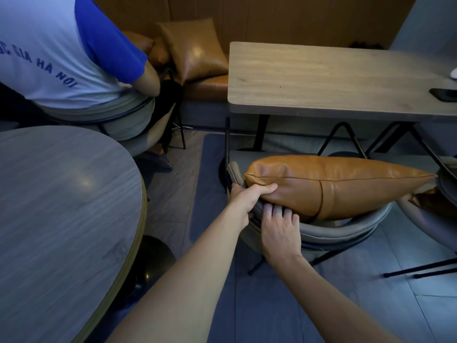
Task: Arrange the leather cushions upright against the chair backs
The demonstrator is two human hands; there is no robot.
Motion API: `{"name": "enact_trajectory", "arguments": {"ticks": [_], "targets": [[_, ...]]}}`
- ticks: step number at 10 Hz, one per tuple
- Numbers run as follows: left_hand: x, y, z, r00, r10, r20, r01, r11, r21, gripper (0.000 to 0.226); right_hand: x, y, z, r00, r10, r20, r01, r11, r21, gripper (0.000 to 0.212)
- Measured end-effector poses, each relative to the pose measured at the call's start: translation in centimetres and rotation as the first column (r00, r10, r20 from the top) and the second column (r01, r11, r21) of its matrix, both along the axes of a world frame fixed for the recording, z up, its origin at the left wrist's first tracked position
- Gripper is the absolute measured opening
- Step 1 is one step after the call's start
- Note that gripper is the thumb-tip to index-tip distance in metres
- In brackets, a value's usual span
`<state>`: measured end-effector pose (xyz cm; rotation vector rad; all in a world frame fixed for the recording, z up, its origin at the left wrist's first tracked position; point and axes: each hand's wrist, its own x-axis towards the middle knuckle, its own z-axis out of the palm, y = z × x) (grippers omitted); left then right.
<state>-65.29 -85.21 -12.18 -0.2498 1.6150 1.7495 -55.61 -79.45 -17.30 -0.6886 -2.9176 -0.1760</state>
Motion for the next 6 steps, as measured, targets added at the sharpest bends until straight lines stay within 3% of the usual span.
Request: {"name": "enact_trajectory", "arguments": {"ticks": [2, 3, 4, 5, 6], "targets": [[0.0, -0.3, -0.1, 0.999, -0.021, -0.028, 0.021, 1.000, -0.013, 0.104, 0.0, -0.1, 0.2, 1.000, 0.003, 0.010, -0.003, 1.000, -0.025, 0.030], [0.7, -0.8, 0.2, 0.996, -0.066, -0.064, 0.060, 0.994, -0.090, 0.115, 0.4, 0.3, 1.2, 0.995, 0.036, 0.090, -0.028, 0.995, -0.092, 0.039], [1.2, -1.5, 1.3, 0.963, -0.239, -0.127, 0.205, 0.951, -0.232, 0.109, 0.9, 1.3, 2.6, 0.972, 0.080, 0.223, -0.028, 0.974, -0.225, 0.044], [0.8, -2.3, 3.3, 0.871, -0.473, -0.135, 0.358, 0.797, -0.486, 0.085, 0.9, 2.8, 5.7, 0.972, 0.093, 0.218, 0.022, 0.881, -0.473, 0.037], [0.6, -2.6, 7.2, 0.697, -0.703, -0.142, 0.411, 0.553, -0.725, 0.065, 0.7, 4.6, 8.9, 0.958, 0.083, 0.274, 0.100, 0.800, -0.591, 0.043]]}}
